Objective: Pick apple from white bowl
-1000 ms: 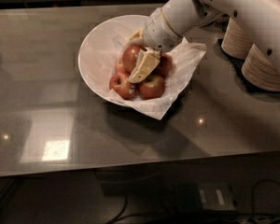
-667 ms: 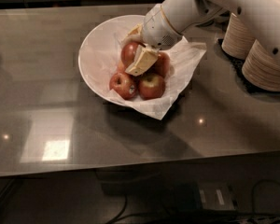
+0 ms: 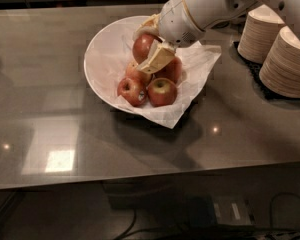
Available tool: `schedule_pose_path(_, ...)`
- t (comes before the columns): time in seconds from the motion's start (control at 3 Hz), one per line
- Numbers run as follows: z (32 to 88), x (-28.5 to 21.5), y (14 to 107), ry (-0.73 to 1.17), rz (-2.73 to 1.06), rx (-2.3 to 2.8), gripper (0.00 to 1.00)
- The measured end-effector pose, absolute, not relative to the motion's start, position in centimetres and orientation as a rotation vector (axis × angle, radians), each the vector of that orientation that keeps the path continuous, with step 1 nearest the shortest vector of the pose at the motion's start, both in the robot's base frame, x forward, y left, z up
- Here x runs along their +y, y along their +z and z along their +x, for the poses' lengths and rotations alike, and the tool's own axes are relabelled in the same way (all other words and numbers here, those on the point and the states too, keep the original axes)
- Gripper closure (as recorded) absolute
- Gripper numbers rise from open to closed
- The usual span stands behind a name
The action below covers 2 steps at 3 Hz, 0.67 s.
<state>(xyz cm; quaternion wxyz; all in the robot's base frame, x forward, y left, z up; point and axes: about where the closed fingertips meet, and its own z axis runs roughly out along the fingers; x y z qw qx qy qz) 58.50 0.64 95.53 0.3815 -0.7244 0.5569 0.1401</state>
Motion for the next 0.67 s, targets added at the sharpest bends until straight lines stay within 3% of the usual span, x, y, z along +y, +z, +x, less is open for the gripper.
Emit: schedule_pose_path(0.67, 54.7, -0.8, 97.5, 0.550, -1.658, 1.276, 1.00)
